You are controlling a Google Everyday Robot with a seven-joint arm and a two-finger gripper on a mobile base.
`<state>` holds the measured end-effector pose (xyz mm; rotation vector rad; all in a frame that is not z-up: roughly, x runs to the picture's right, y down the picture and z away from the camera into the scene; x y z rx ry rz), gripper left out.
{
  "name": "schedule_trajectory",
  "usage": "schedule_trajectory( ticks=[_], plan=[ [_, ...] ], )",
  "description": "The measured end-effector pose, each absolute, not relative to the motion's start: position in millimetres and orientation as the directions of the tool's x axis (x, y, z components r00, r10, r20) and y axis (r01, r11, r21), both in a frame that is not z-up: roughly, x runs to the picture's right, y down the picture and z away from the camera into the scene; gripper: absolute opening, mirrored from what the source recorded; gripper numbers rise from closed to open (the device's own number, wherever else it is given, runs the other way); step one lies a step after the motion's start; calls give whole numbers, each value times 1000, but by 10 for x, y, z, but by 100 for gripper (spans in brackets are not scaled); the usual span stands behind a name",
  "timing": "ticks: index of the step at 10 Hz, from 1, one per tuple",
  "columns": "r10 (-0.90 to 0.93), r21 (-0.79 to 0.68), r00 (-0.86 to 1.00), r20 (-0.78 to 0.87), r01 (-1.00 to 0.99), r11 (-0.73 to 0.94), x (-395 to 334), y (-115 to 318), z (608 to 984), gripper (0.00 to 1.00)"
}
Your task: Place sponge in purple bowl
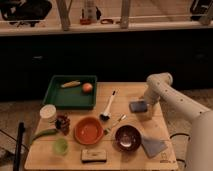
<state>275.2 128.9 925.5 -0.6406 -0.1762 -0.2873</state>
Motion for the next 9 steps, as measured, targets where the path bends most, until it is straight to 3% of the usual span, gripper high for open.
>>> schedule_trajectory(
  ticks=[5, 9],
  plan=[
    [-208, -546, 941, 268, 326, 772, 2622, 1215, 9377, 77],
    [-200, -536, 943, 267, 317, 782, 2548, 1165, 9432, 37]
  ],
)
